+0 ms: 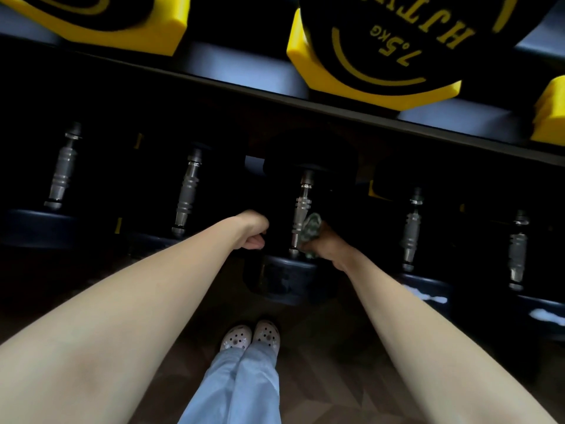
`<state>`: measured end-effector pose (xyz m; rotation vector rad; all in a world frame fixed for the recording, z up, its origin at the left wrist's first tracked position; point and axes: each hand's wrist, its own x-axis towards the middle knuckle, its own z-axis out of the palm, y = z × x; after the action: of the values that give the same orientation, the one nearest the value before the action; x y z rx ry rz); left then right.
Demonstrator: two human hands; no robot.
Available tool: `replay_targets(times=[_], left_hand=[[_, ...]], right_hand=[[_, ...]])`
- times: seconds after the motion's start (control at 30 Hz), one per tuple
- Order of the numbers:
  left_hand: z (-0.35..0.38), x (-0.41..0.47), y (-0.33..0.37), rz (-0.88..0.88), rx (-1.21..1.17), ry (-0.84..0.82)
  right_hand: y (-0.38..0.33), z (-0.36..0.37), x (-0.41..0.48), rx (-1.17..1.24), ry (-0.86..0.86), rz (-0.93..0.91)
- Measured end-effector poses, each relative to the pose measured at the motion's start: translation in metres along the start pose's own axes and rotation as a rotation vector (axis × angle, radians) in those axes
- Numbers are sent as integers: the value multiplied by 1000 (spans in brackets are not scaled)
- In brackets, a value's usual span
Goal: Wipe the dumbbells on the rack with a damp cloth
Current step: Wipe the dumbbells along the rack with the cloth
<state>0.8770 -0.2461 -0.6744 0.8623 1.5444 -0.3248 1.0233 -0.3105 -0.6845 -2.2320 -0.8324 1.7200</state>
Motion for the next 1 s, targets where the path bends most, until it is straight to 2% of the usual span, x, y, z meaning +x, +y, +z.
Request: replay_targets(times=[0.1,0.2,0.27,0.33,0.4,0.53,0.6,0.63,0.87,1.0], left_hand=[[1,0,3,-23,26,-25],[-2,0,5,-43,-31,-109],[-4,-1,6,-38,-89,-128],[-5,2,5,-32,-110,-114],[-5,1,5,-21,-68,-78],[-7,1,0,1,-62,-30],[-8,-4,-1,0,-80,-28],[-10,-6,-1,-1,-80,-30],[-16,-27,4,9,-34,-60],[-12,-43,5,51,-30,-69]], right_hand=[[-9,-12,1,-294,-67,-16],[-17,-28,5,-349,-9,-97],[-24,-29,7,-335,158,-249],[-36,-23,10,-477,281,-503],[-40,-13,15,-616,222,-664],[-31,2,15,-740,121,-628],[-22,9,9,-781,-47,-536],[-20,11,6,-816,-68,-517],[-27,0,-23,-538,-119,-290],[-15,-32,-40,-182,-39,-66]])
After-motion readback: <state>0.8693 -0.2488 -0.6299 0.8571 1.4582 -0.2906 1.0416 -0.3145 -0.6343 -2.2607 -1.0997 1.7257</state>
